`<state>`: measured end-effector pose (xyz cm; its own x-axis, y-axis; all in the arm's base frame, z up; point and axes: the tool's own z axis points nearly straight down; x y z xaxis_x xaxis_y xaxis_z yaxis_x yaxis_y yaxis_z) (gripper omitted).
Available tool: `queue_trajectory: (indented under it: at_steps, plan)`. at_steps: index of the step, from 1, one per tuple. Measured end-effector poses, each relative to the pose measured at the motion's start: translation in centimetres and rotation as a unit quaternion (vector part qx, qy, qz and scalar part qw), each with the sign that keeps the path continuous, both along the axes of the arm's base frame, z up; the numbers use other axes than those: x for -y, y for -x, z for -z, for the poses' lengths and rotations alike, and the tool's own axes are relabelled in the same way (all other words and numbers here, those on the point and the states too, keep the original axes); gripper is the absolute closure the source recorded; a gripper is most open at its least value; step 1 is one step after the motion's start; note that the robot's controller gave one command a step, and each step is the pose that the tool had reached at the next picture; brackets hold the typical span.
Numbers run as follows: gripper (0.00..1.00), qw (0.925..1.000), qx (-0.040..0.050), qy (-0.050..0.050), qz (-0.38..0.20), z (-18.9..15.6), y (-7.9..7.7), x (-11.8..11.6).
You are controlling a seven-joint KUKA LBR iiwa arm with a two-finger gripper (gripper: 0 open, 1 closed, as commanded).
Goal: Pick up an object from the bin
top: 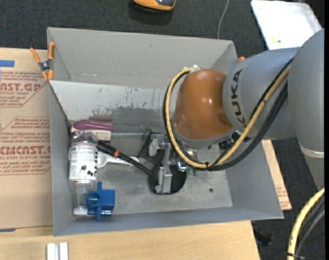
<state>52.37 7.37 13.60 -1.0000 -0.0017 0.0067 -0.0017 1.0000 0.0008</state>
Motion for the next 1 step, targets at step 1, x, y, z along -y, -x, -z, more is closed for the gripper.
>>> queue_trajectory:
  at_steps: [1]
  plan:
    - [0.00,1.0000,0.0035,0.000,0.000,-0.35,-0.20,0.03]
